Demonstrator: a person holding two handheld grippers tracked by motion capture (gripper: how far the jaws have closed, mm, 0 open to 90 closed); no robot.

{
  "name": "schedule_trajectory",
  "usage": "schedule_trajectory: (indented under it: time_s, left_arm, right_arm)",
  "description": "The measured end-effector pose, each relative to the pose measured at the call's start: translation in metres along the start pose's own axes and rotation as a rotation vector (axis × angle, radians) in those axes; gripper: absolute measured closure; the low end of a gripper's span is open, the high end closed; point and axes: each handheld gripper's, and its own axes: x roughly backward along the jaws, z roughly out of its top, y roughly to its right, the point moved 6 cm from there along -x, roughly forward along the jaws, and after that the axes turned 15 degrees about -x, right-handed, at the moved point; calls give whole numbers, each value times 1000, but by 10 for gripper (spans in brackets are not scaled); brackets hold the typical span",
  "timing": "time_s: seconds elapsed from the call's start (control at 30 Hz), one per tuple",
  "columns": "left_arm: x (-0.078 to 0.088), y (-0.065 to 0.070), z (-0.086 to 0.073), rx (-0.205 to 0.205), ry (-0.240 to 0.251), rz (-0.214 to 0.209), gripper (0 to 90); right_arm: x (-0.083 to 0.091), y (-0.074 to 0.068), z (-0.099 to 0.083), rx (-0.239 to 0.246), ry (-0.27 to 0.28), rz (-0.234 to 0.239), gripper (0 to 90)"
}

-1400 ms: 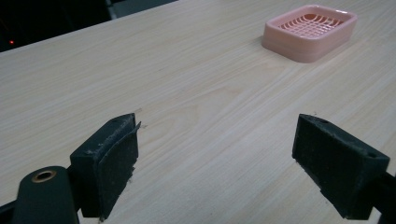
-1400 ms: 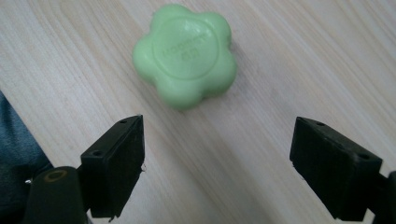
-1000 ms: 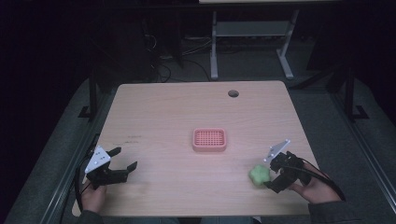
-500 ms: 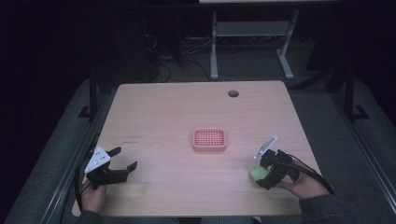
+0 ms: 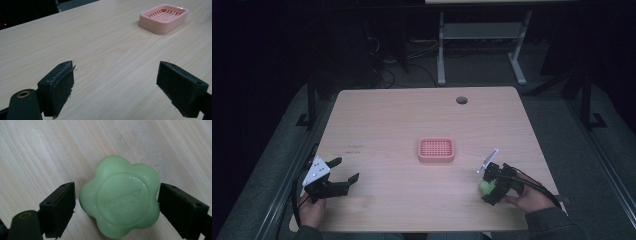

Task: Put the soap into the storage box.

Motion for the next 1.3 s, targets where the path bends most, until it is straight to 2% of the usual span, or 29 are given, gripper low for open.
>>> schedule_trajectory:
  time_s: [0.23, 0.3, 0.53, 0.77, 0.97, 1.17, 1.3]
  left_arm:
    - [0, 0, 0, 2, 0, 0, 141]
    - [0, 0, 0, 0, 2, 1, 141]
    - [0, 0, 0, -1, 0, 1, 141]
    - [0, 0, 0, -2, 1, 3, 141]
    - [0, 0, 0, 2, 2, 0, 142]
    - [0, 0, 1, 0, 4, 1, 141]
    - [0, 0, 0, 1, 5, 2, 141]
  right_arm:
    - [0, 0, 4, -1, 0, -10, 161]
    - [-1, 0, 3, -4, -17, -5, 204]
    - [-2, 1, 3, -3, -12, -12, 208]
    - [-3, -2, 3, -11, -18, 8, 219]
    - [-5, -1, 4, -11, -27, -14, 244]
    - [-6, 0, 4, -22, -40, 0, 249]
    - [-5, 3, 4, -52, -28, 34, 252]
